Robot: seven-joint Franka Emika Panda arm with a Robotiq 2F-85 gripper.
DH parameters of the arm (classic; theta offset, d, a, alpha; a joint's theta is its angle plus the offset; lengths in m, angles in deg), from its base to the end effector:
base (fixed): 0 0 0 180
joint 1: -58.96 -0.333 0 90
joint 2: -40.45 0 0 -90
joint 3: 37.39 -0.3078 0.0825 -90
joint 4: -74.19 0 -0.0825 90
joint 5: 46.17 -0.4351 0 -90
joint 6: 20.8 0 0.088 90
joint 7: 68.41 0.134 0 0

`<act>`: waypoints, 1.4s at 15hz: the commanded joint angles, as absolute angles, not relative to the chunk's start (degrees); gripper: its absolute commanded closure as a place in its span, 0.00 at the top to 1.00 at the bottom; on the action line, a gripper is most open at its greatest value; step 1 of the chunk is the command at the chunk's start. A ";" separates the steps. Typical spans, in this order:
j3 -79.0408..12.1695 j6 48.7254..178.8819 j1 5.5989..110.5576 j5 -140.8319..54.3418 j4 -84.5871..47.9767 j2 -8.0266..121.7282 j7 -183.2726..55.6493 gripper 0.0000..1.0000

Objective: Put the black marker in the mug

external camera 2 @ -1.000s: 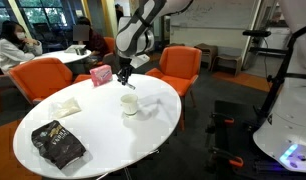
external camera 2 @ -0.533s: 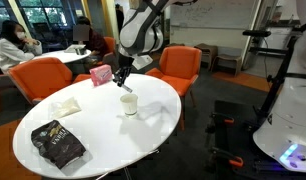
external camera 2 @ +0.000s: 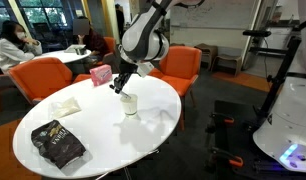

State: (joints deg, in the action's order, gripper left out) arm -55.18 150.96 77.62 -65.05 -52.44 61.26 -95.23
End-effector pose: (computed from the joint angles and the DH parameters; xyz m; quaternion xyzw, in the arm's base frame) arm 0.6242 -0.0279 0.1897 -0.9710 -0.0453 -0.2278 0.0558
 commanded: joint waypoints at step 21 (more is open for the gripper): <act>-47.10 134.86 74.83 -56.97 -58.04 49.10 -83.34 1.00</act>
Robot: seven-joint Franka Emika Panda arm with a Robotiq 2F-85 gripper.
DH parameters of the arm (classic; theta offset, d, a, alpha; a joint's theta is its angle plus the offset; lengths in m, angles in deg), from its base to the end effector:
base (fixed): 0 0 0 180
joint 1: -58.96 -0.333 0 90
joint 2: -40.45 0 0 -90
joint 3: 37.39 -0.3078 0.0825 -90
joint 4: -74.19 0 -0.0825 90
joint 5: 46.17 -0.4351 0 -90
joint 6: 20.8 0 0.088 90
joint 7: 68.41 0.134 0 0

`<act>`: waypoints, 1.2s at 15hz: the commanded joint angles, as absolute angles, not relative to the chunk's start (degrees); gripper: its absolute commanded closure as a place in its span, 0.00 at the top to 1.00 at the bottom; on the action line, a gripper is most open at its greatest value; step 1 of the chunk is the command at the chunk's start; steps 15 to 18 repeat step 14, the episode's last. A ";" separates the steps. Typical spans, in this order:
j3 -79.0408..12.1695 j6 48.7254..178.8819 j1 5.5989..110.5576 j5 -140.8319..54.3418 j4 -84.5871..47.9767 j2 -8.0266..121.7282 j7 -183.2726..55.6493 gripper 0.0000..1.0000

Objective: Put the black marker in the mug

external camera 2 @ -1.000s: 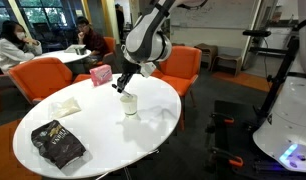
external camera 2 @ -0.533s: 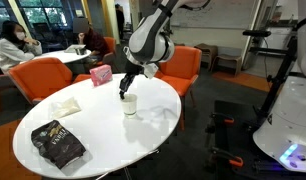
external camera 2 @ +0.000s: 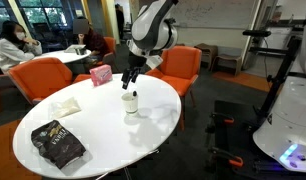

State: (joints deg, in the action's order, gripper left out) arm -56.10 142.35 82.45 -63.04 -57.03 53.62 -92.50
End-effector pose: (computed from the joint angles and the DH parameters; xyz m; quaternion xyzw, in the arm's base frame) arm 0.5942 -0.0591 0.2149 -0.9813 -0.0238 -0.1824 0.0569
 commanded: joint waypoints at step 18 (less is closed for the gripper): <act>-36.82 117.90 62.98 -42.57 -51.18 47.50 -68.56 1.00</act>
